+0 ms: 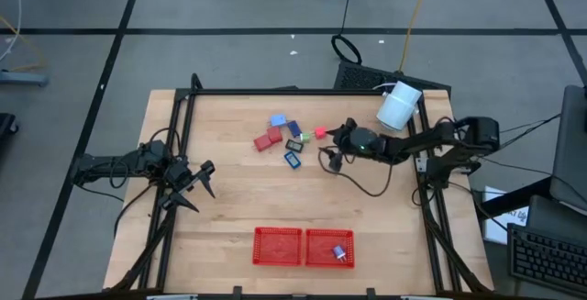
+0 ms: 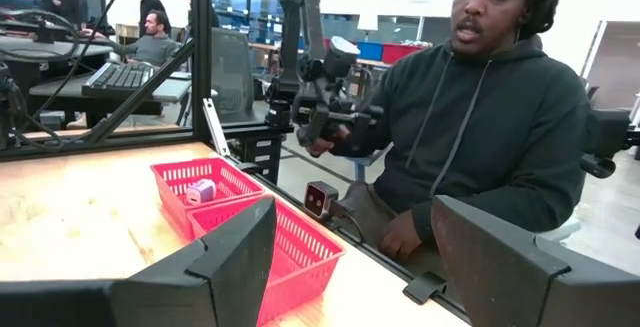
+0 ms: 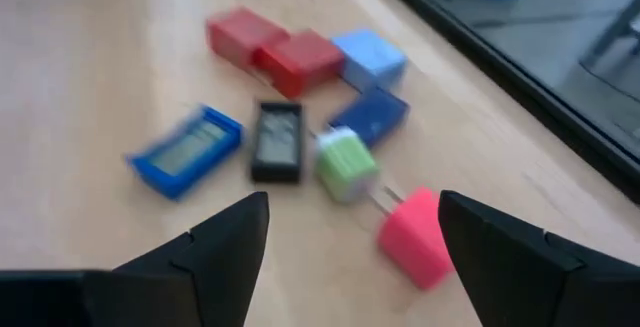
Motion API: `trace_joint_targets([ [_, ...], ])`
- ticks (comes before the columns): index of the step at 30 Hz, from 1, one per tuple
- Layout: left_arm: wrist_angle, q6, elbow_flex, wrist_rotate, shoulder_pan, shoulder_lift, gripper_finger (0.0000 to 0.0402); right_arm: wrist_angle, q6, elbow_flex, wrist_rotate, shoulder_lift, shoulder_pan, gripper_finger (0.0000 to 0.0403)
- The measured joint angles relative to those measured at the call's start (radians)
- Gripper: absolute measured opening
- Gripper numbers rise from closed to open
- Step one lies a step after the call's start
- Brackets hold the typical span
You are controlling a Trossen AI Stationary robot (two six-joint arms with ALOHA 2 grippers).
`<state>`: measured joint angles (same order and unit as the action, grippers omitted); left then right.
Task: Pick & Place Office items
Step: Put the pink charger adapter into the right red bin
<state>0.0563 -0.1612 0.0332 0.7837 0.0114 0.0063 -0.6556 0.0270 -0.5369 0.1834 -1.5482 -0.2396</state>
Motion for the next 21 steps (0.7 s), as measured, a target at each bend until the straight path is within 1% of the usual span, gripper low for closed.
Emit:
trace_joint_targets([
  [4, 0.0, 0.0, 0.0, 0.0, 0.0, 0.0, 0.0271, 0.206, 0.079, -0.099, -0.016, -0.029, -0.063, 0.0285],
  [7, 0.0, 0.0, 0.0, 0.0, 0.0, 0.0, 0.0271, 0.29, 0.158, -0.172, -0.098, -0.065, -0.106, 0.0285],
  [10, 0.0, 0.0, 0.0, 0.0, 0.0, 0.0, 0.0271, 0.309, 0.226, -0.214, -0.162, -0.103, -0.135, 0.0282],
  [13, 0.0, 0.0, 0.0, 0.0, 0.0, 0.0, 0.0271, 0.312, 0.284, -0.241, -0.172, -0.139, -0.161, 0.0279],
  [16, 0.0, 0.0, 0.0, 0.0, 0.0, 0.0, 0.0271, 0.309, 0.284, -0.262, -0.175, -0.165, -0.189, 0.0279],
  [21, 0.0, 0.0, 0.0, 0.0, 0.0, 0.0, 0.0271, 0.319, 0.252, -0.267, -0.258, -0.201, -0.226, 0.0277],
])
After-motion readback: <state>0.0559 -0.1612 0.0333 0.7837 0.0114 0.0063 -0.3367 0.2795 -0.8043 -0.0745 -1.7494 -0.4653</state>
